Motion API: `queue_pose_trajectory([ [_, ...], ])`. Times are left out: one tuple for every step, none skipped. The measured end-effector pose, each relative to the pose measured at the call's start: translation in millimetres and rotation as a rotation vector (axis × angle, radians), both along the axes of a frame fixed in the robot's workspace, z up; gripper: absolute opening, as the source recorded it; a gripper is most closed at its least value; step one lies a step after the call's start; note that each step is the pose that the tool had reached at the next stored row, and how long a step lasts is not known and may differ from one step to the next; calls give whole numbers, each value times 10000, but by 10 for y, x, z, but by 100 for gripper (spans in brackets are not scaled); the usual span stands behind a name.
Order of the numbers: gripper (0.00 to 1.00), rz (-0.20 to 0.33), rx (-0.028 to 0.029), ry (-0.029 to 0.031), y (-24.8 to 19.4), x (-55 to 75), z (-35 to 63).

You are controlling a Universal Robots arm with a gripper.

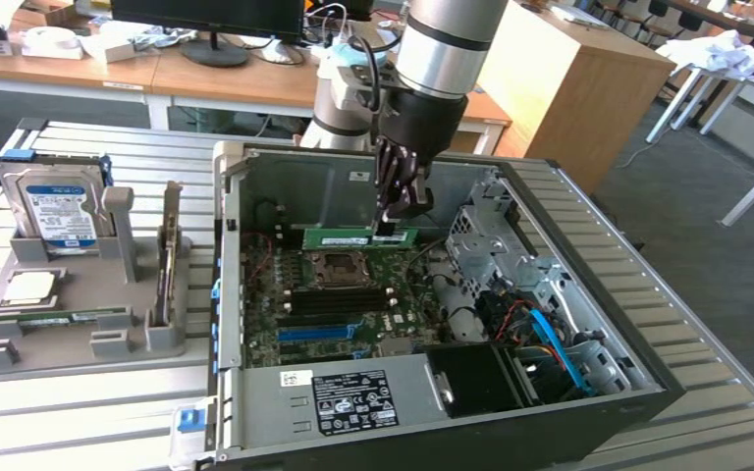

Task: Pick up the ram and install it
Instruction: 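Insert the ram into the slot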

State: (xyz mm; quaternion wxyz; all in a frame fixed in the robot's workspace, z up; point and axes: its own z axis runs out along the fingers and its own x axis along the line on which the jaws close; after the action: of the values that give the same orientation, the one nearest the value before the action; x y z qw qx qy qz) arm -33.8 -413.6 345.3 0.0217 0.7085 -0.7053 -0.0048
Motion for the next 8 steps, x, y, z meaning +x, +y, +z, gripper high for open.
queue_pose_trajectory([
  [11, 0, 0, -1, 0, 0, -3],
  [11, 0, 3, -2, 0, 0, -8],
  [11, 0, 1, -1, 0, 0, -12],
  [11, 0, 1, -1, 0, 0, -19],
  [11, 1, 1, -1, 0, 0, -27],
  [11, 1, 0, -1, 0, 0, -34],
  [11, 0, 1, -1, 0, 0, -42],
  [11, 0, 0, 0, 0, 0, -49],
])
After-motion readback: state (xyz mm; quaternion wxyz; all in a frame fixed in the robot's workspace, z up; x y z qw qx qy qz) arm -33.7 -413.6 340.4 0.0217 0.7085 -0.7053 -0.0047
